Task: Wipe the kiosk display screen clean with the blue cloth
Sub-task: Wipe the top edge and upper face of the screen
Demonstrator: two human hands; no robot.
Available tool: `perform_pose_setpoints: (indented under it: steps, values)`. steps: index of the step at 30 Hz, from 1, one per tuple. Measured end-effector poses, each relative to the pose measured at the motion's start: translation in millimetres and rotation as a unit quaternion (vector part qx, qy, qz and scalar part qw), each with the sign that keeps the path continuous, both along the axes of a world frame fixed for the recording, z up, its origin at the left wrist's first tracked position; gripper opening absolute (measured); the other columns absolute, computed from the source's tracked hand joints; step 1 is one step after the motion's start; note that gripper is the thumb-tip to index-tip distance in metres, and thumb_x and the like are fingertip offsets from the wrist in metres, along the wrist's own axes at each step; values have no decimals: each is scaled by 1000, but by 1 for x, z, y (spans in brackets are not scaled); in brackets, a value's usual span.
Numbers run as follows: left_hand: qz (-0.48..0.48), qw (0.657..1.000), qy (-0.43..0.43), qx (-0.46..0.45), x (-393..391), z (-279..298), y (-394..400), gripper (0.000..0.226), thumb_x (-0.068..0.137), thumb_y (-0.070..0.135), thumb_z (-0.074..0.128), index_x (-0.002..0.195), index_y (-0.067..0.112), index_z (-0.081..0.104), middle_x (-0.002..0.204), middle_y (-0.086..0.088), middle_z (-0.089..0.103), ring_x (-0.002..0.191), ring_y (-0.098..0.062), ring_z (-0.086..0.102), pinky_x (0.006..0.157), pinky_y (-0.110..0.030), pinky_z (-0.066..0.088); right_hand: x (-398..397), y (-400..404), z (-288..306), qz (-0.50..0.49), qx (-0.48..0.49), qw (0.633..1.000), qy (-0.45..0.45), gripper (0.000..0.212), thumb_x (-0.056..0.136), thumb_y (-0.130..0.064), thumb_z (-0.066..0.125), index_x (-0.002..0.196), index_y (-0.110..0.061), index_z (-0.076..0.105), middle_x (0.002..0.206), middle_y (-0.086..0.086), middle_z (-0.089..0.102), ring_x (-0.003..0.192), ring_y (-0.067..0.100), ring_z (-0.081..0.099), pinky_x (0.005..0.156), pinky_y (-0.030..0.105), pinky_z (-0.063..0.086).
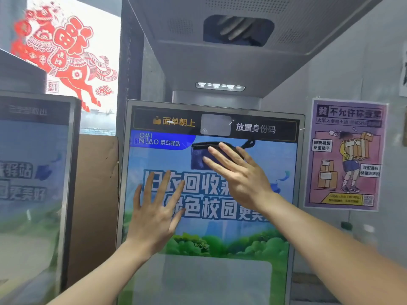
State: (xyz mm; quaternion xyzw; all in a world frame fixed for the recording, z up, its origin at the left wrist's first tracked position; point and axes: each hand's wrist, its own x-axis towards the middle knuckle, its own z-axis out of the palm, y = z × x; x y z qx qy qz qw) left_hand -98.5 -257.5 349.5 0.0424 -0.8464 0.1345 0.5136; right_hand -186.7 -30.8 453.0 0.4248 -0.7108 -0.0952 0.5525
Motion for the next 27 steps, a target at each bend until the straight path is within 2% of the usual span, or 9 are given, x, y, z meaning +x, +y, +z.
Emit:
perform_pose_setpoints:
  steps: [4,6,9,13,17,21,24,27]
  values:
    - [-5,1000,10,-1,-1,-2,-5,64,93,59,29,149,29,39,161,-9,27,147,-37,20,111,-60,27,2,-11,28,-1,-30,999,-21,77,77,6,41,150,-20,44,157,4,38,146,28,32,119,41,16]
    - [-2,1000,10,-3,-2,-3,-7,64,92,59,32,149,30,38,161,-8,25,148,-36,18,111,-59,27,5,-17,42,-3,-54,998,-40,77,78,5,37,150,-20,42,158,4,35,148,27,29,120,40,12]
    - [-4,1000,5,-4,0,-3,-9,64,92,59,32,150,31,36,162,-7,24,149,-34,16,113,-57,26,8,-26,47,-10,-83,995,-56,80,76,-6,17,151,-19,41,159,3,33,149,27,27,121,44,17]
    - [-11,1000,0,-2,2,-5,-12,62,94,57,32,150,31,36,162,-4,24,149,-30,18,115,-52,23,11,-36,26,0,-101,994,-47,79,74,-6,21,148,-17,47,156,5,39,146,28,34,119,46,25]
    - [-25,999,-1,26,5,-14,-21,64,96,56,31,154,30,29,163,-4,19,149,-27,19,117,-45,18,14,-41,-1,9,-60,998,-32,76,76,-5,26,147,-18,48,155,5,40,145,29,34,118,48,29]
    - [-21,1000,-15,16,4,-22,-25,63,96,56,31,154,30,27,164,-4,17,150,-26,18,116,-45,20,18,-45,-22,18,0,1000,-13,71,79,-7,30,147,-20,49,155,3,41,145,28,35,118,47,31]
    - [-20,999,-18,20,2,-23,-26,64,96,56,31,155,30,25,165,-4,15,151,-25,15,116,-45,20,15,-43,-22,14,63,998,13,70,82,-7,39,150,-23,42,158,1,34,147,25,30,119,45,29]
    - [-19,999,-24,23,2,-23,-26,64,96,56,31,155,30,26,164,-3,16,151,-24,14,116,-46,20,12,-42,-8,12,77,997,30,71,81,-7,42,150,-24,43,158,0,34,147,23,31,118,44,32]
